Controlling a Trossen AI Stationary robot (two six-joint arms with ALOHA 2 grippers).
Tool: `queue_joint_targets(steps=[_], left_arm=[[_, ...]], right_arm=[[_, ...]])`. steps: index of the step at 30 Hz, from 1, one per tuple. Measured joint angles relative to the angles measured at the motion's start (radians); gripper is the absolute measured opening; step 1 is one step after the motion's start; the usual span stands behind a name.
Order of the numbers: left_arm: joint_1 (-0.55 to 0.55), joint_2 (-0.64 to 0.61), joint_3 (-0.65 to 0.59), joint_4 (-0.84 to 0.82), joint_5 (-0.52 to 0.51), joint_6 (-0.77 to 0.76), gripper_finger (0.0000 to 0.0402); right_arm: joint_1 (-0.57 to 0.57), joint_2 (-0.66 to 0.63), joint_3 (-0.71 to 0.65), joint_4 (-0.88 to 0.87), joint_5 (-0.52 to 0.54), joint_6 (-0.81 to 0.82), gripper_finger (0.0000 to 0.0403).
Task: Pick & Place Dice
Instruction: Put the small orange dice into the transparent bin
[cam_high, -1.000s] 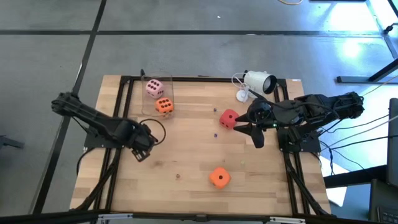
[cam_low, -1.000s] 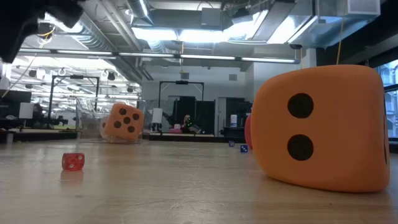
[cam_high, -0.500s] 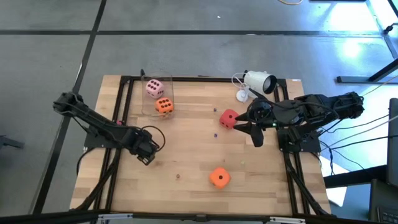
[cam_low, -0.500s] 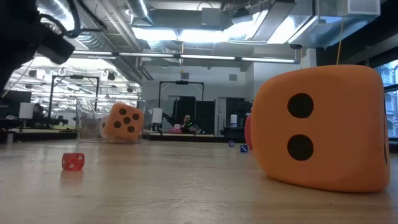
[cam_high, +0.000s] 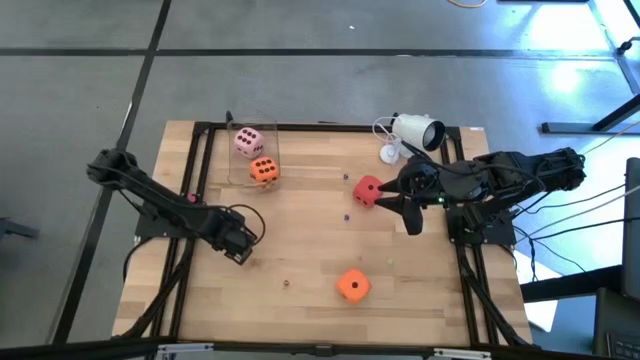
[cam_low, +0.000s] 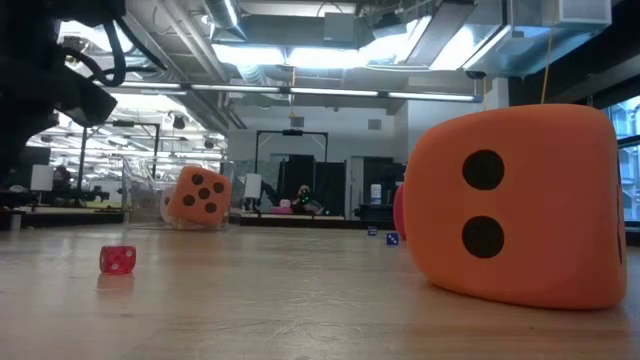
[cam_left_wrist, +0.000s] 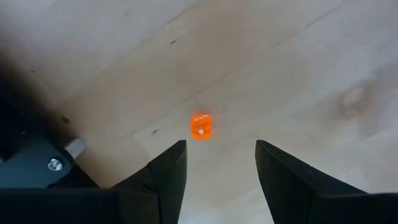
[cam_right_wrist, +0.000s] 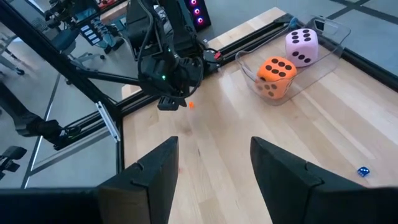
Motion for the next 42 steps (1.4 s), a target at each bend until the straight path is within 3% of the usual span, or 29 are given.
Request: queue_joint_targets(steps=[35, 42], left_arm=[[0.002, 0.17, -0.06, 0.135, 0.069, 0.168, 0.0181], [0.006, 0.17, -0.061, 0.139, 0.074, 0.201, 0.0135]], right_arm=[[0.0, 0.0, 0.0, 0.0, -0.026, 0.015, 0.02], [0.0, 0.0, 0.0, 0.0, -0.026, 0.015, 0.02]])
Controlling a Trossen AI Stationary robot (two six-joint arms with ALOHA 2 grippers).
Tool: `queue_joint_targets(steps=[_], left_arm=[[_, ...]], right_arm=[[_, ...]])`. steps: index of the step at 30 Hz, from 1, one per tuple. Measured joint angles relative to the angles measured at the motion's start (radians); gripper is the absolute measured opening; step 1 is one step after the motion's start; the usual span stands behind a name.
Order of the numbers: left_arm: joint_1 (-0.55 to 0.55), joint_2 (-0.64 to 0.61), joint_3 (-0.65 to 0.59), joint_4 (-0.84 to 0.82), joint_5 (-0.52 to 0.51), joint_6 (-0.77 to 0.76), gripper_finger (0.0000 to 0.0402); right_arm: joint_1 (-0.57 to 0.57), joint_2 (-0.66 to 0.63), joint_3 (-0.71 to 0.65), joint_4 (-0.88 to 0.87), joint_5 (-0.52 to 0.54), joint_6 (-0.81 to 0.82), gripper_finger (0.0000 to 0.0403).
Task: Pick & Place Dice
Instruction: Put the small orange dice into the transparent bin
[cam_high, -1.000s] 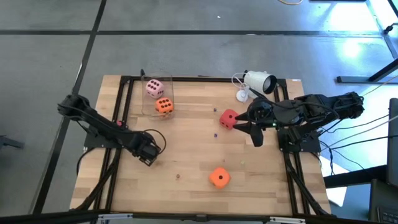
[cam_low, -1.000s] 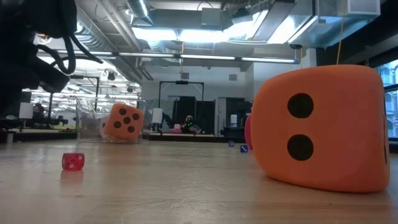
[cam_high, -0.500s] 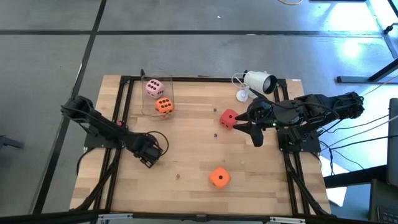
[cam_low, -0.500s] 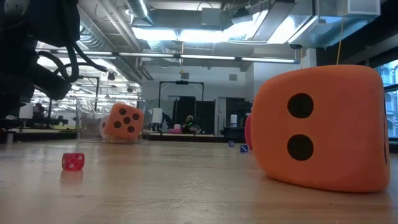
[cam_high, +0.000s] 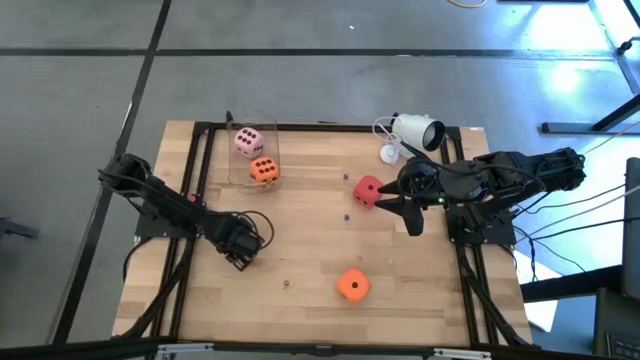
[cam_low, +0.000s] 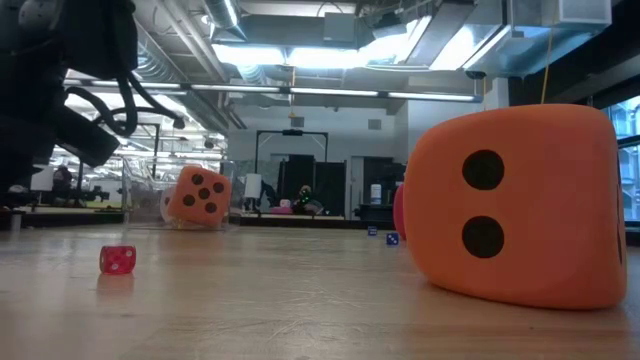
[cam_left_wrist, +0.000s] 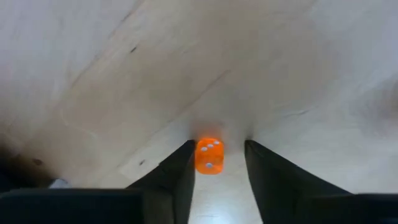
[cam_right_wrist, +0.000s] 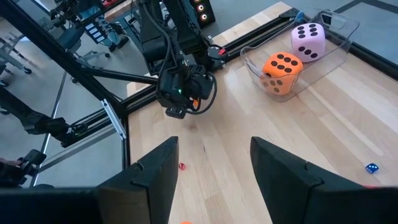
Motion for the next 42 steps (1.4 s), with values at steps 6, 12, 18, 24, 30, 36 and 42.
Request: queue_joint_targets(steps=[6, 12, 18, 24, 30, 36, 42], left_arm=[[0.0, 0.001, -0.001, 0.003, 0.004, 0.013, 0.0074], [0.0, 0.001, -0.001, -0.006, 0.007, 0.041, 0.0023], [0.0, 0.001, -0.002, -0.006, 0.016, 0.046, 0.0011], [-0.002, -0.003, 0.01, -0.014, 0.021, 0.048, 0.0011], [-0.001, -0.008, 0.057, -0.055, -0.007, 0.076, 0.001], [0.002, -0.008, 0.103, -0.062, -0.033, 0.084, 0.001], [0.003, -0.008, 0.182, -0.089, -0.116, 0.092, 0.001]], right_arm=[[0.0, 0.0, 0.0, 0.0, 0.0, 0.0, 0.02], [0.0, 0.0, 0.0, 0.0, 0.0, 0.001, 0.02], [0.0, 0.0, 0.0, 0.0, 0.0, 0.0, 0.02], [0.0, 0.0, 0.0, 0.0, 0.0, -0.003, 0.02], [0.0, 0.0, 0.0, 0.0, 0.006, -0.016, 0.02], [0.0, 0.0, 0.0, 0.0, 0.016, -0.023, 0.02], [0.0, 0.0, 0.0, 0.0, 0.019, -0.023, 0.0201]])
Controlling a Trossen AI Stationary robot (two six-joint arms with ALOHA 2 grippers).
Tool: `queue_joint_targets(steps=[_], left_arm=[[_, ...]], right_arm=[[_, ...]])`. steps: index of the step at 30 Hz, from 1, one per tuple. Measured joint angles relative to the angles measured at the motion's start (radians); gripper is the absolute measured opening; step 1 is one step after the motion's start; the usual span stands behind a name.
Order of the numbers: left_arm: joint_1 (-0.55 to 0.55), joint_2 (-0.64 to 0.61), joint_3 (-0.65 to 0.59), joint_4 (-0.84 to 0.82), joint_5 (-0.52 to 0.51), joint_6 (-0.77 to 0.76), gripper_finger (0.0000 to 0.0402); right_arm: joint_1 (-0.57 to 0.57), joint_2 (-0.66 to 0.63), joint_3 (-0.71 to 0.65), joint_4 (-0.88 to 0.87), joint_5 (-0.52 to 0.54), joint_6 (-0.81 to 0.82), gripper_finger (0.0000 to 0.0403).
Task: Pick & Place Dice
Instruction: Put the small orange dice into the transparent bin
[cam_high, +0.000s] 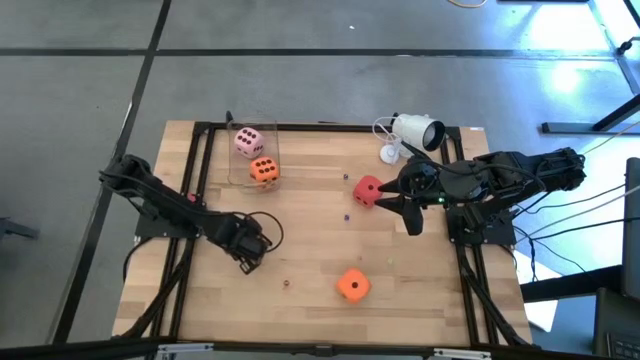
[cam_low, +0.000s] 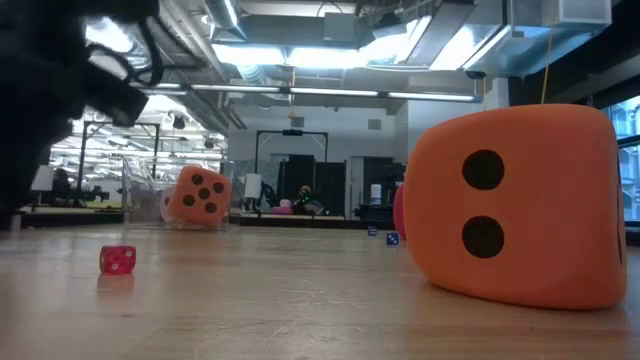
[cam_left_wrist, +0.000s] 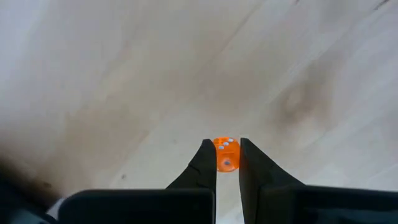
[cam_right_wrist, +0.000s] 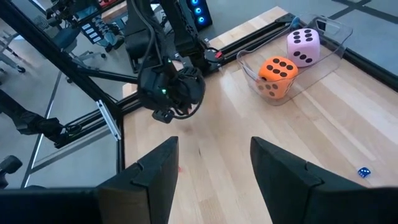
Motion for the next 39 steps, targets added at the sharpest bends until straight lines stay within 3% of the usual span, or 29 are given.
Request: queue_joint_targets(steps=[11, 19, 26, 34, 39], left_arm=[[0.063, -0.035, 0.239, -0.26, -0.225, 0.107, 0.001], [0.227, -0.152, 0.314, -0.31, -0.355, 0.226, 0.001], [0.485, -0.221, 0.314, -0.309, -0.34, 0.421, 0.001], [0.787, -0.206, 0.314, -0.292, -0.277, 0.674, 0.001], [0.966, -0.18, 0.314, -0.238, -0.177, 0.812, 0.001]], right_arm=[[0.0, 0.0, 0.0, 0.0, 0.0, -0.002, 0.0201], [0.0, 0.0, 0.0, 0.011, 0.0, -0.005, 0.0201], [0.0, 0.0, 0.0, 0.024, 0.0, -0.007, 0.0201], [0.0, 0.0, 0.0, 0.041, 0.0, -0.014, 0.0201], [0.0, 0.0, 0.0, 0.042, 0.0, -0.014, 0.0201]])
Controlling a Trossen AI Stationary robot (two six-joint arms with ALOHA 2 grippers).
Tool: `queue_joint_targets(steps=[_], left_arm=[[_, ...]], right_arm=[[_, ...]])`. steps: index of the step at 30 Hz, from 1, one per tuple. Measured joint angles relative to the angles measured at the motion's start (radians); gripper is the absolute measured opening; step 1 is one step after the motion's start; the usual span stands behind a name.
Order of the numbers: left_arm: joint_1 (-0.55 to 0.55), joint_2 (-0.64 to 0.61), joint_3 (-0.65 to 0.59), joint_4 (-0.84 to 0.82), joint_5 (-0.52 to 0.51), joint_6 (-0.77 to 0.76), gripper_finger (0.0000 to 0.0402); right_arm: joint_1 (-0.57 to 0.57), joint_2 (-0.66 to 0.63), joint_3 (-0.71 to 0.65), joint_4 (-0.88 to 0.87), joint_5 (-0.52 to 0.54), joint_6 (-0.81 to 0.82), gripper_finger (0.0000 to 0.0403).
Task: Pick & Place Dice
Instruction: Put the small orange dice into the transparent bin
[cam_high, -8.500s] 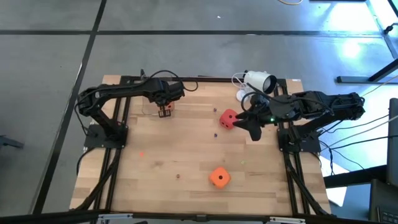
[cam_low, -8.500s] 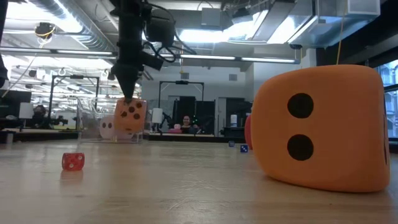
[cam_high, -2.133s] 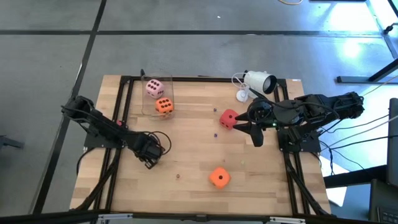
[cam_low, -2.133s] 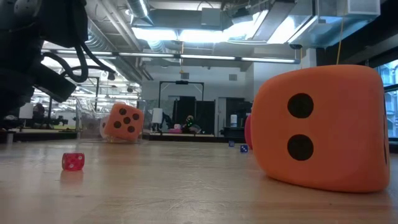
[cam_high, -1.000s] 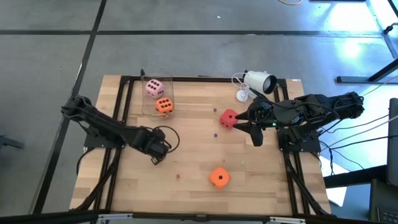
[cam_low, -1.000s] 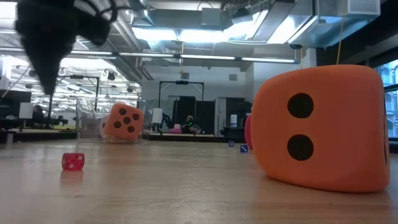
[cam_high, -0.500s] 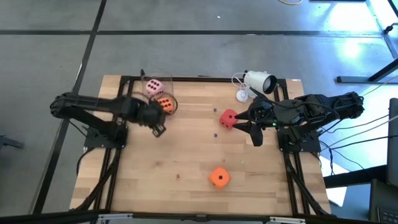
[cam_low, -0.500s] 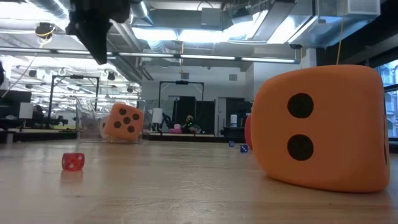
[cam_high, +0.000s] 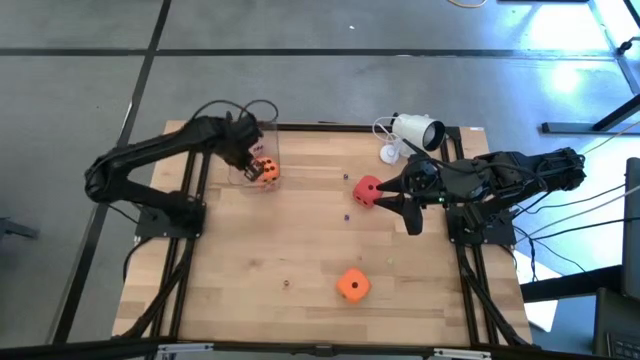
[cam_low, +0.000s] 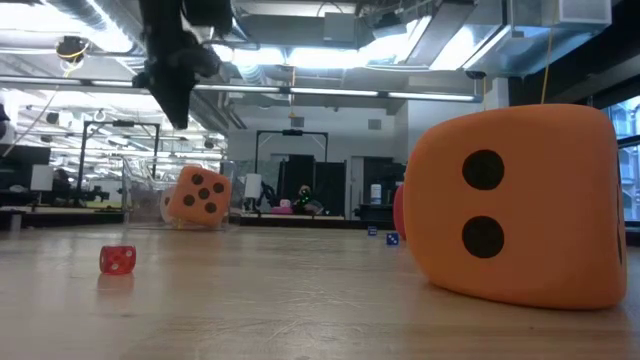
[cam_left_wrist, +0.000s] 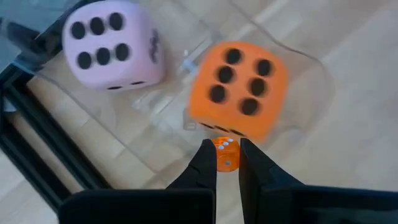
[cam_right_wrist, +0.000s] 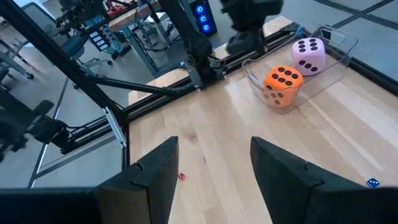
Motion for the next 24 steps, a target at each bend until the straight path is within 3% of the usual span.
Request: queue_joint_targets(steps=[8, 24], left_arm=[[0.173, 0.125, 0.0, -0.007, 0.061, 0.125, 0.001], [0.182, 0.226, 0.0, 0.03, 0.064, 0.21, 0.001]], right_arm=[[0.0, 0.0, 0.0, 0.017, 0.0, 0.011, 0.0201], [0.0, 0.0, 0.0, 0.017, 0.031, 0.014, 0.02]])
